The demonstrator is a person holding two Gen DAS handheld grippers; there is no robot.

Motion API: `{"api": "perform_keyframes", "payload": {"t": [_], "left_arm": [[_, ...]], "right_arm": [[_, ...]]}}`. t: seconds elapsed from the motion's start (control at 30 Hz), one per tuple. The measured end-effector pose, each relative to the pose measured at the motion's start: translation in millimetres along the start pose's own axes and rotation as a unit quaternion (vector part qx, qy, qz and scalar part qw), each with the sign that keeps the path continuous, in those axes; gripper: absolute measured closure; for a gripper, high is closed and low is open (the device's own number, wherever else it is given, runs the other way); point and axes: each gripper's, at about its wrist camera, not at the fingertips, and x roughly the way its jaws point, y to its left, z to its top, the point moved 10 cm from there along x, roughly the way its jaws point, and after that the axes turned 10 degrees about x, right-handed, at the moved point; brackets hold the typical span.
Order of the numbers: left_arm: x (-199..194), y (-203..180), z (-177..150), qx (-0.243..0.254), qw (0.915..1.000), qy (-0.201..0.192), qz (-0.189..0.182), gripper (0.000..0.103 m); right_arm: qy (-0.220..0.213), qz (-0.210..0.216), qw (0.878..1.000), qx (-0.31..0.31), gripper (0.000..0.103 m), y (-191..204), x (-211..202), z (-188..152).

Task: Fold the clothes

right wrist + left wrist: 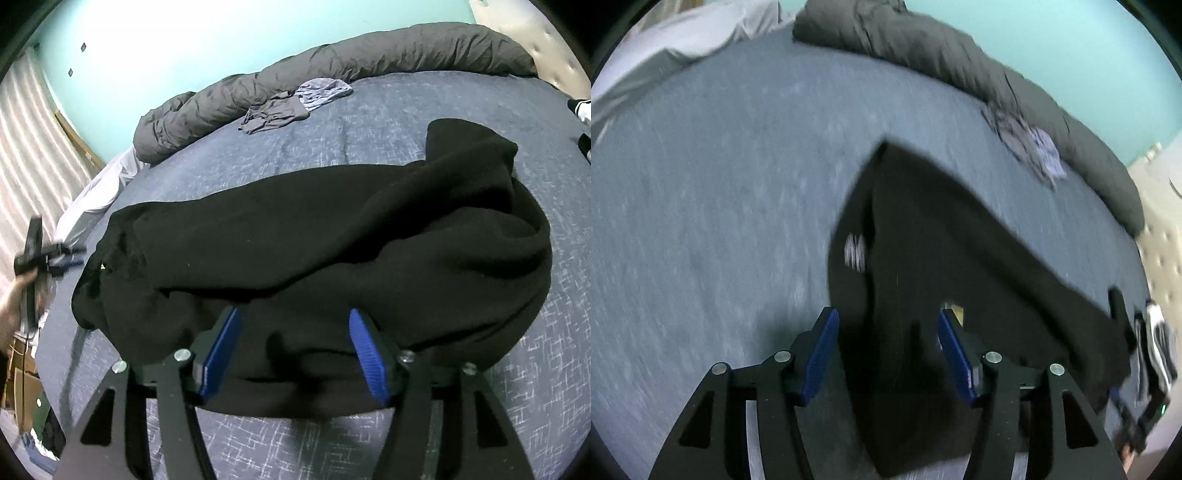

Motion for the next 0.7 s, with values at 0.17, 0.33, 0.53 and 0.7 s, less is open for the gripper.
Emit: {"api": "perform_keyframes", "payload": {"t": [0.17, 0.33, 0.53, 0.7], "left_arm": [[-3.7, -13.4, -52.8, 0.031, 0.9992, 0.019, -0.019, 0.042], [-3.9, -8.6, -77.5, 0.035, 0.9987, 0.018, -0.032, 0.042], [-0.3, -9.9, -79.8, 0.058, 0.9981, 0.018, -0.011, 0.092], [-16.6, -16.1, -61.6, 0.081, 0.9967, -0.004, 0.005, 0.099]], "right_arm": [[-0.005, 0.004, 1.000, 0.007, 0.040, 0.1, -4.7, 2.0], [-0.004, 0.006, 1.000, 0.010, 0.039, 0.9, -5.7, 0.6], [-0.005, 0.005, 1.000, 0.008, 0.039, 2.8, -6.0, -0.9], [-0.004, 0.012, 1.000, 0.007, 0.039, 3.5, -7.4, 0.2]]}}
